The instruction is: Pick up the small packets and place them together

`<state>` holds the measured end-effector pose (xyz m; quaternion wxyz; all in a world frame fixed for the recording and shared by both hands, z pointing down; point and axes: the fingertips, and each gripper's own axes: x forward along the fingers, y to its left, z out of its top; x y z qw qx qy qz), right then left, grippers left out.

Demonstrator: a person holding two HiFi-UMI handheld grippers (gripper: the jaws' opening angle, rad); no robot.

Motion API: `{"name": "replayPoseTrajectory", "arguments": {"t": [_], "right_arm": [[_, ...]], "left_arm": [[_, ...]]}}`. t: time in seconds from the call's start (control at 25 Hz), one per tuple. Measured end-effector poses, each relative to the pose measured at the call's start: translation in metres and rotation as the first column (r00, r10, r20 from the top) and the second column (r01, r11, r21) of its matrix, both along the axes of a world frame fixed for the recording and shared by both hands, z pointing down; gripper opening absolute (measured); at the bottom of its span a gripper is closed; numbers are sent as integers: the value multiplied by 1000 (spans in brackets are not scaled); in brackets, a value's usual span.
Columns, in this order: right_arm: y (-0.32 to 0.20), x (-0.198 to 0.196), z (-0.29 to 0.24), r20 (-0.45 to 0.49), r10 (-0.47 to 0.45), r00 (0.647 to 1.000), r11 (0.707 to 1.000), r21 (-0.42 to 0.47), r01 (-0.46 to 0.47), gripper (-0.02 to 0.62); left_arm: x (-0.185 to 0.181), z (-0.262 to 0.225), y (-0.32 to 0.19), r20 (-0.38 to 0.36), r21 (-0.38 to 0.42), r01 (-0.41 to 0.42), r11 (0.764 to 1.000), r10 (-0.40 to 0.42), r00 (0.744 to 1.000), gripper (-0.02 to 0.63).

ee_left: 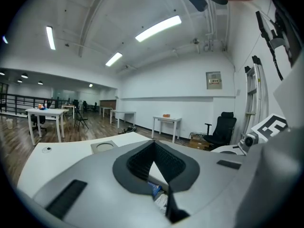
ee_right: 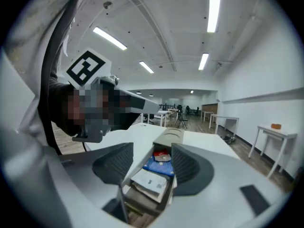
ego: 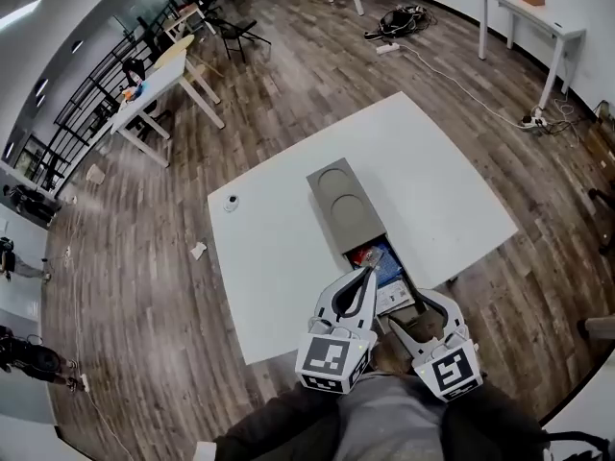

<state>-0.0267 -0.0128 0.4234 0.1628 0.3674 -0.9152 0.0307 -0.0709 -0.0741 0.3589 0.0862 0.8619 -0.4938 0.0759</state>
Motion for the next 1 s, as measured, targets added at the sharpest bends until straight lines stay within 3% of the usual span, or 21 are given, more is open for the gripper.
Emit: {"name": "replayPoseTrajectory", "arguments": {"t": [0.2, 0.48, 0.68, 1.0], "right_arm": [[-39, -27, -24, -47, -73, 996, 996, 45, 75, 252], [-55, -49, -6, -172, -114, 978, 993, 19, 119, 250], [-69, -50, 23, -259, -103, 960, 995, -31, 98, 250], [-90, -58, 75, -510, -184, 840, 981, -144, 127, 250]], "left_arm": [[-13, -32, -11, -43, 60, 38, 997, -36, 998, 3], [-49, -19, -24, -66, 3, 104, 995, -104, 992, 3], [-56, -3, -34, -72, -39, 105, 994, -108, 992, 3], [-76, 13, -55, -90, -110, 114, 987, -124, 988, 3]]}}
